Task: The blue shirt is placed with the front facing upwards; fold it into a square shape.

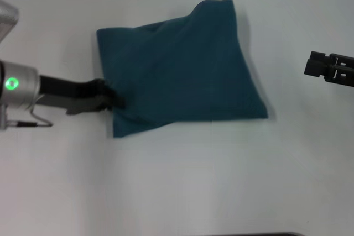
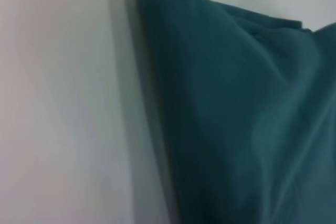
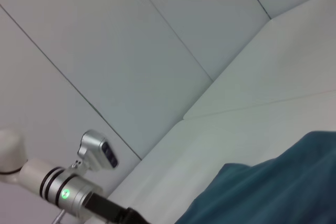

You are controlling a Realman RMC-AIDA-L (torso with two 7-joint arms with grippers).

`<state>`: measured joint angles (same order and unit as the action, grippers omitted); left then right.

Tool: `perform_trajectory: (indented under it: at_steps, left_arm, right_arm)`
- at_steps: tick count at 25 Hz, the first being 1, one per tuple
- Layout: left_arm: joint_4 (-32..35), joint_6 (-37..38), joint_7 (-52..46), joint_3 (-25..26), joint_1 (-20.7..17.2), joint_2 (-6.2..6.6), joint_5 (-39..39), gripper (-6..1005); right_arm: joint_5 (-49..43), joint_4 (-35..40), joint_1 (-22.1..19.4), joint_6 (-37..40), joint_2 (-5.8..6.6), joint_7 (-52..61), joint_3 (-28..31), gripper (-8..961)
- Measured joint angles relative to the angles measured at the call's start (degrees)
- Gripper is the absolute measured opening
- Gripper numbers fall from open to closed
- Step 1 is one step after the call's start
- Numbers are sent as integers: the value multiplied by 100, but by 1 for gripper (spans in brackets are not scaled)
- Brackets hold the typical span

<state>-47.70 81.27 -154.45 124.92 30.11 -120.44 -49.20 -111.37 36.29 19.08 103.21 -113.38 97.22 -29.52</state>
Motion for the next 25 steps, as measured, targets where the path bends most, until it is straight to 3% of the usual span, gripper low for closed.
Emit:
perform_trajectory:
  at_steps: [6, 12, 18, 25]
  left_arm:
    - [-335, 159, 3, 288, -422, 14, -3, 146]
    - [-296, 373, 103, 548, -473, 58, -3, 144]
    - [-184, 917, 392, 1368, -384, 124, -6, 143]
    - [-229, 1198, 463, 2277, -498, 274, -28, 291]
  right_arm:
    - [-12, 0, 74, -32, -5, 42, -1, 748]
    - [-16, 0, 132, -98, -8, 114, -46, 748]
    - [-17, 0, 145, -120, -1, 114, -60, 748]
    - [-20, 0, 215, -127, 1, 113, -66, 747]
